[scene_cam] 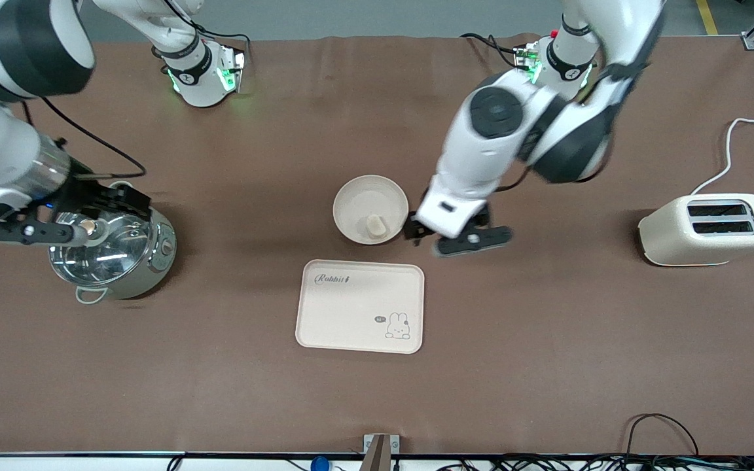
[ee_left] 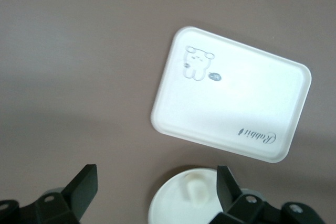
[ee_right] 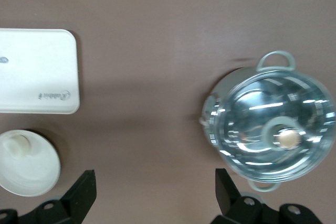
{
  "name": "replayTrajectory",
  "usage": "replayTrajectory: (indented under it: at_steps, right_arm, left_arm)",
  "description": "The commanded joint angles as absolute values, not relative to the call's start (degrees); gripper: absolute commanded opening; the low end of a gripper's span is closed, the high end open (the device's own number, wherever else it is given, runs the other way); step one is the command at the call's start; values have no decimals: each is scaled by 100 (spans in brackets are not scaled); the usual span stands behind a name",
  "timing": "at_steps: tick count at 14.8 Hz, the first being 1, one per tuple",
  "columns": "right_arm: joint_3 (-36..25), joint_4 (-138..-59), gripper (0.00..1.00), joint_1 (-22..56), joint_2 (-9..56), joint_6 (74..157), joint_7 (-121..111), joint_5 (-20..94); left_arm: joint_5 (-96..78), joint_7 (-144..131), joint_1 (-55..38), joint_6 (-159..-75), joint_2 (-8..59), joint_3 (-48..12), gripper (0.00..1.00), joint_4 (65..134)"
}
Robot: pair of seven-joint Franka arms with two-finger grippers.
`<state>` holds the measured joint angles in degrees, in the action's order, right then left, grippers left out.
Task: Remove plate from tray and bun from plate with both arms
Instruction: 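Lower the left gripper into the plate and grasp the bun, then lift the bun out of the plate with the left gripper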
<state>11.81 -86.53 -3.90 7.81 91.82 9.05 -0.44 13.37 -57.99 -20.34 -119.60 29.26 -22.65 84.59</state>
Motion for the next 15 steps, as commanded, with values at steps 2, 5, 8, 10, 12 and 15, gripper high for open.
replayTrajectory:
  at_steps: [2, 5, 8, 10, 12, 15]
  right_arm:
    - [-111, -8640, 100, 131, 222, 8728, -51, -123]
    - [-167, -8622, 100, -235, -52, 8430, -526, -132]
    - [-185, -8622, 100, -325, -334, 8262, -554, -158]
    - [-167, -8622, 100, -325, -325, 8323, -527, -167]
    - [-167, -8622, 100, -325, -316, 8376, -527, -158]
    - [-141, -8648, 100, -211, -308, 8393, -449, -167]
  left_arm:
    - [2135, -7001, -2495, -12812, 3847, -2241, 100, 8253]
    - [2346, -7583, -2768, -13279, 4288, -2171, 100, 8270]
    - [2601, -8173, -2918, -13333, 4438, -2171, 100, 8323]
    - [2610, -8366, -2997, -13333, 4491, -2171, 100, 8437]
    - [2610, -8446, -3076, -13342, 4526, -2171, 100, 8551]
    - [2628, -8499, -3120, -13377, 4491, -2171, 100, 8850]
